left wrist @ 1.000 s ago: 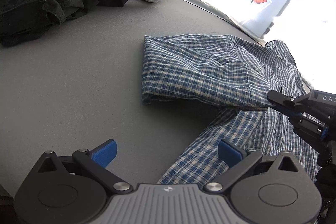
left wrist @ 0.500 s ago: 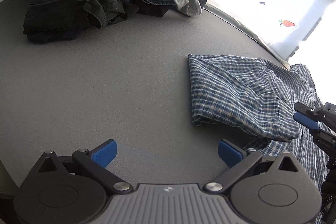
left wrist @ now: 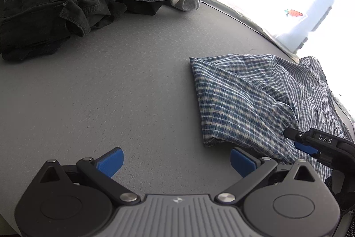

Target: Fold clothes

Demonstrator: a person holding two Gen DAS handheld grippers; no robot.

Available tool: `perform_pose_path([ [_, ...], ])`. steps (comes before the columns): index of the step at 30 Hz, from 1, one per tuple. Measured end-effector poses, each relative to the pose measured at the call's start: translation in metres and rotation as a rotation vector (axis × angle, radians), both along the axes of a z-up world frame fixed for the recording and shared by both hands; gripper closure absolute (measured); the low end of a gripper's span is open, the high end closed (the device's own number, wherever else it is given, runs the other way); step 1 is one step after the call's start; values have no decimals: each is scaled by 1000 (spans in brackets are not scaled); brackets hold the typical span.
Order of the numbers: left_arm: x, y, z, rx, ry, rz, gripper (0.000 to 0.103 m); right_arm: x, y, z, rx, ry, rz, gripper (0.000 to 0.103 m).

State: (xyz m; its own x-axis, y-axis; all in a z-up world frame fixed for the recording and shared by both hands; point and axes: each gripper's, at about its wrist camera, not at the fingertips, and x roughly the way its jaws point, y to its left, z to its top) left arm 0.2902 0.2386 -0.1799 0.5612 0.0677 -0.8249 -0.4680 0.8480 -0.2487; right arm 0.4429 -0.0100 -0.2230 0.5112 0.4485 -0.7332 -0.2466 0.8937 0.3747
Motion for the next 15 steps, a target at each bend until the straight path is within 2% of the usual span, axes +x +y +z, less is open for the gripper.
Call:
perform_pose_path([
  [2, 0, 1, -1, -3, 4, -4, 2, -4, 3, 3, -18, -27, 10, 65],
  [3, -1, 1, -2, -5, 5, -2, 2, -7, 5, 5, -36, -45, 21, 72],
  [4, -1, 2, -3, -8, 6, 2, 2, -10, 7, 6, -54, -64, 32, 83],
  [6, -1, 4, -3, -14, 6, 13, 2, -13, 8, 10, -50, -95, 39, 99],
  [15, 1, -5, -2, -21, -3, 9, 2, -25, 9, 30, -119, -216, 72, 101],
])
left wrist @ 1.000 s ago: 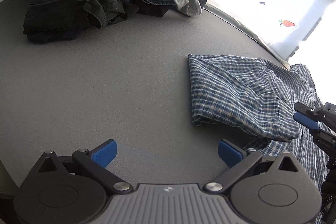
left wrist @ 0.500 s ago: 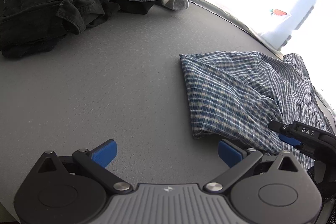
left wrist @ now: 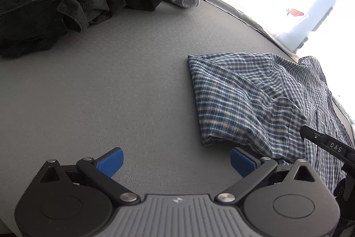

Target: Fold clothes

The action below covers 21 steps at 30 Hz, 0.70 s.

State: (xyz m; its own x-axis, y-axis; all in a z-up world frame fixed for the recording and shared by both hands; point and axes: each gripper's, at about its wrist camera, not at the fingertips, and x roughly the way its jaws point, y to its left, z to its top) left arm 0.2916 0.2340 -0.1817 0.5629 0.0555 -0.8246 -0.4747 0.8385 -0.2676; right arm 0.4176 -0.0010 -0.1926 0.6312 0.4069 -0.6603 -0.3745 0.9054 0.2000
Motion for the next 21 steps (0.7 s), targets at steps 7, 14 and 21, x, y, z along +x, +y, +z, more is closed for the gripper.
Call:
perform_pose_path([
  [7, 1, -7, 0, -4, -1, -2, 2, -15, -8, 21, 31, -71, 55, 102],
  [14, 0, -22, 2, 10, -1, -27, 2, -16, -25, 26, 65, -66, 43, 103],
  [21, 4, -41, 3, -1, 5, -20, 2, -14, -85, 29, 93, -50, -101, 103],
])
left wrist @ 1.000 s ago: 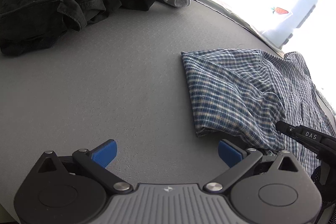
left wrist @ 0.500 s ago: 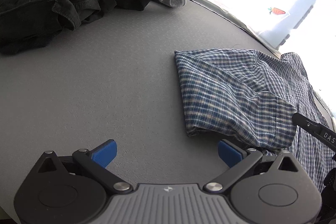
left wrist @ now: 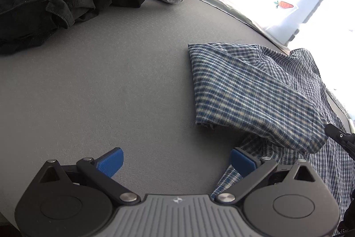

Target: Fold clothes

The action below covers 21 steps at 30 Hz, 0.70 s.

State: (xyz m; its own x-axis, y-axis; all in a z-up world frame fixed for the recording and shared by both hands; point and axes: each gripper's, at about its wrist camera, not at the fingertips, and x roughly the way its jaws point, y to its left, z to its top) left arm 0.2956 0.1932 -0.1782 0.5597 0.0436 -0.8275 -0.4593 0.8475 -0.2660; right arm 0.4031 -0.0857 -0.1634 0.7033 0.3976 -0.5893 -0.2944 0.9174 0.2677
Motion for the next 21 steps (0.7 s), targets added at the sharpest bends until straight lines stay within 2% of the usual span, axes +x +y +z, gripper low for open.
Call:
perform_pose_path([
  [14, 10, -115, 5, 49, -24, -125, 2, -15, -172, 1, -19, 19, -321, 103],
  [21, 11, -177, 0, 51, -23, -156, 2, -21, -251, -1, -37, 29, -415, 103],
])
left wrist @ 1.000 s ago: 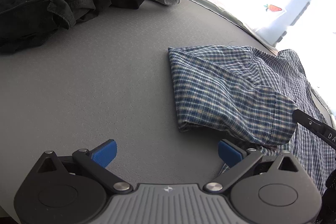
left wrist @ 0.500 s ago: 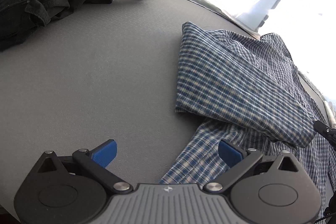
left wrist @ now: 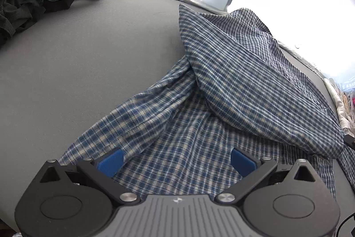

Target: Fold clothes

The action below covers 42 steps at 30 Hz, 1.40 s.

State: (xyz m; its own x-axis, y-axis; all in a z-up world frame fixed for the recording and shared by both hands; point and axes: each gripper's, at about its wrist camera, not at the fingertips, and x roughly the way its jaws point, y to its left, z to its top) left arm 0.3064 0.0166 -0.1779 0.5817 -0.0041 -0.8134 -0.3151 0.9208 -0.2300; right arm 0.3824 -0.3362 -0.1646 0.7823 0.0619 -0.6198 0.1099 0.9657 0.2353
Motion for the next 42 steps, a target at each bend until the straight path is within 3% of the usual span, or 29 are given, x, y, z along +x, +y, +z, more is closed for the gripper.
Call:
perform_pose_path([
  [5, -3, -26, -15, -18, 36, 20, 1, 0, -39, -7, -26, 19, -19, 103],
  [9, -8, -28, -36, -43, 108, 65, 1, -1, -57, -23, -3, 96, -4, 102],
  [12, -10, -29, -39, -7, 127, 46, 1, -3, -64, -36, 39, 157, -10, 101],
  [15, -12, -35, -42, 34, 132, 24, 0, -1, -73, -47, 140, 191, -36, 92],
  [17, -3, -43, -44, 86, 179, 7, 0, 2, -77, -48, 185, 216, -26, 86],
  [21, 9, -55, -46, 158, 252, -8, 0, 12, -81, -41, 238, 231, -17, 63],
  [26, 7, -55, -46, 160, 244, 38, 0, 37, -81, -52, 219, 263, 62, 56],
  [28, 5, -57, -46, 165, 236, 72, 0, 45, -79, -59, 214, 283, 107, 60],
  [29, 4, -59, -45, 163, 240, 105, 0, 48, -79, -61, 220, 290, 130, 66],
  [30, 3, -62, -44, 162, 249, 140, 0, 49, -78, -61, 220, 290, 149, 82],
  [33, 5, -73, -41, 172, 285, 221, 0, 49, -78, -53, 189, 240, 199, 101],
  [39, -4, -99, -43, 142, 288, 256, 0, 48, -81, -23, 126, 107, 325, 101],
  [42, -8, -110, -43, 176, 264, 276, 0, 49, -84, -18, 105, 89, 362, 101],
])
